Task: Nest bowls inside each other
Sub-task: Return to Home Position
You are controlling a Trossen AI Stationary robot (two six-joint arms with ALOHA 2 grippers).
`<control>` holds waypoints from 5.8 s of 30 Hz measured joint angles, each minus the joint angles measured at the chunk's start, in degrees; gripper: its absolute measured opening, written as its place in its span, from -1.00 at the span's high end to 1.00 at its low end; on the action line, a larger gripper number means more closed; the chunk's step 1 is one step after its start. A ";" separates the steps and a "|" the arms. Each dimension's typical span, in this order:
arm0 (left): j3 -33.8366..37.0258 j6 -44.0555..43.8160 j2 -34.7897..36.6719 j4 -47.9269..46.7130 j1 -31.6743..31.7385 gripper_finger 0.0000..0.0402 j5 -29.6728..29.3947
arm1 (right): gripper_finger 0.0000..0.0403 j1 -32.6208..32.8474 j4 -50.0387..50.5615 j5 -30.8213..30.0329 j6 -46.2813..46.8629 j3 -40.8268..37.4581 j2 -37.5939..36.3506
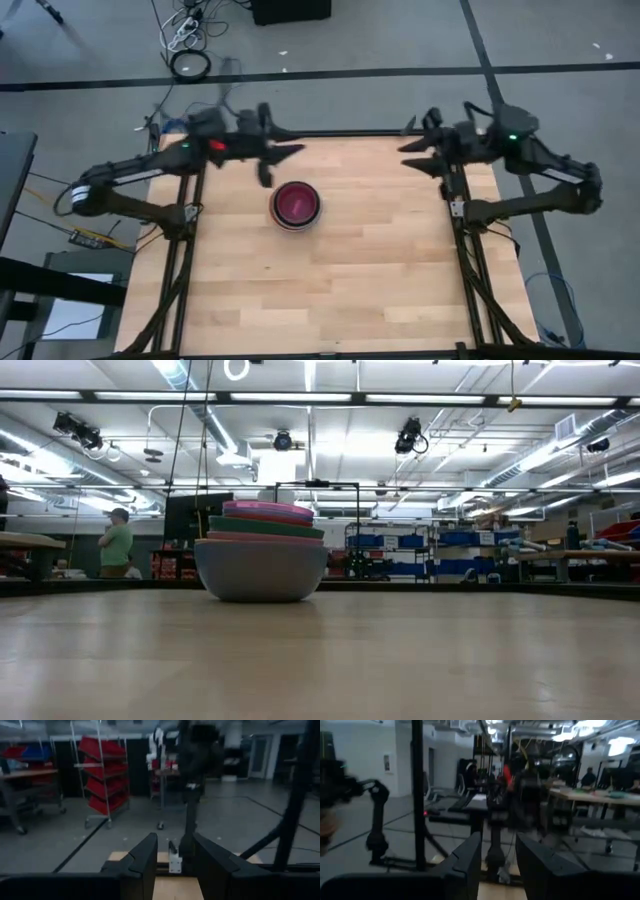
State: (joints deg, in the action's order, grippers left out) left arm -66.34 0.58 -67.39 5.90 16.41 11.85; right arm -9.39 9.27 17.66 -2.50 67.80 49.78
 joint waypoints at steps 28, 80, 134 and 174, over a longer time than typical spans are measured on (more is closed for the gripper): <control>45.64 -6.81 33.35 22.67 -15.08 0.37 -8.99 | 0.45 -0.85 -14.49 -1.18 9.20 -34.92 -25.06; 65.87 -5.28 49.85 16.16 -25.55 0.37 -19.99 | 0.45 -0.82 -11.62 0.52 8.33 -55.30 -38.47; 65.27 -1.12 66.70 -5.21 -25.53 0.37 -22.50 | 0.45 -0.89 -19.78 -8.47 7.33 -67.18 -38.56; 65.19 -0.83 66.68 -2.43 -25.53 0.37 -22.44 | 0.45 -0.89 -19.91 -8.63 15.45 -67.18 -38.56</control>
State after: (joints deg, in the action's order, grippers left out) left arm -1.15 -0.25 -0.71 3.46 -9.13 -10.59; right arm -10.28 -10.63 9.03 12.95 0.62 11.22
